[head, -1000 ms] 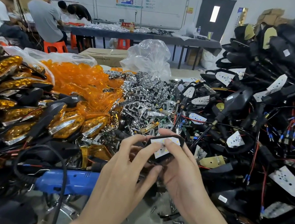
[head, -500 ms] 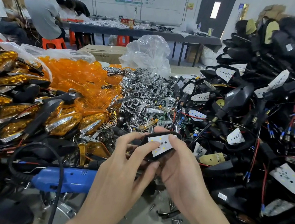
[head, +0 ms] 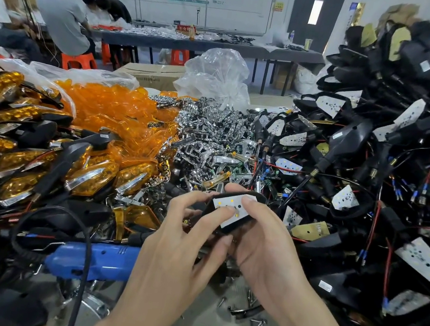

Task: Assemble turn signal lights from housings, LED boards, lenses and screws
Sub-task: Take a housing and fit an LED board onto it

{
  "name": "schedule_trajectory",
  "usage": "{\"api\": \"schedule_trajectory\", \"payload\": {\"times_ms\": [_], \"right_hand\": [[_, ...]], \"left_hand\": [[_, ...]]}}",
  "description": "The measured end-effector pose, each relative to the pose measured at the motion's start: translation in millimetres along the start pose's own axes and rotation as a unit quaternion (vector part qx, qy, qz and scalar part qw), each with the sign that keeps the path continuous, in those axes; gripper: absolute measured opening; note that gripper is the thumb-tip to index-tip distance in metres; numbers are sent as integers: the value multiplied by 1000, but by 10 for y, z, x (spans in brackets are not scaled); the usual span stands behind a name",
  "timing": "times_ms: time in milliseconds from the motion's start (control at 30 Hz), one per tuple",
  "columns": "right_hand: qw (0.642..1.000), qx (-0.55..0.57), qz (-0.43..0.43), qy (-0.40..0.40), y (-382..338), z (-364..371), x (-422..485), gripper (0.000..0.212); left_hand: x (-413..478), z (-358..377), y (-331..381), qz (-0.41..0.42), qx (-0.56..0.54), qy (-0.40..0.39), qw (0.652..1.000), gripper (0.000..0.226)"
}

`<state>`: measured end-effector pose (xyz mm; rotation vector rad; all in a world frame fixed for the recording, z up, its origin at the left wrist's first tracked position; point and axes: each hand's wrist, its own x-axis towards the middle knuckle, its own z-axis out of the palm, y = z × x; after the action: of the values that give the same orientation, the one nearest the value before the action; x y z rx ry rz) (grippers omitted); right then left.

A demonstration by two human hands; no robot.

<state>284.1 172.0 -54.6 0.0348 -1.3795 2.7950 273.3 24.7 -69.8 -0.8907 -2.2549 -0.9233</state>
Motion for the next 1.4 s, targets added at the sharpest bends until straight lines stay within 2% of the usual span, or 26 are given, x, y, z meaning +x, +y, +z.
{"api": "schedule_trajectory", "payload": {"times_ms": [567,900,967,1067,1267,1400], "right_hand": [[1000,-14,14,11,12,-39,2,33],[999,-28,17,14,12,-44,0,27],[999,-33,11,15,16,-52,5,32],[999,-46,-1,11,13,-42,2,27],[998,-62,-10,24,43,-56,26,30],[992,-116,-40,41,85,-91,44,33]], "left_hand": [[-2,6,-20,6,4,4,1000,35],[-5,-4,-3,12,22,5,1000,37],[-8,-1,-7,14,24,4,1000,37],[-11,6,-11,16,26,5,1000,37],[-22,19,-12,14,24,7,1000,38],[-28,33,-1,15,22,24,999,36]]}}
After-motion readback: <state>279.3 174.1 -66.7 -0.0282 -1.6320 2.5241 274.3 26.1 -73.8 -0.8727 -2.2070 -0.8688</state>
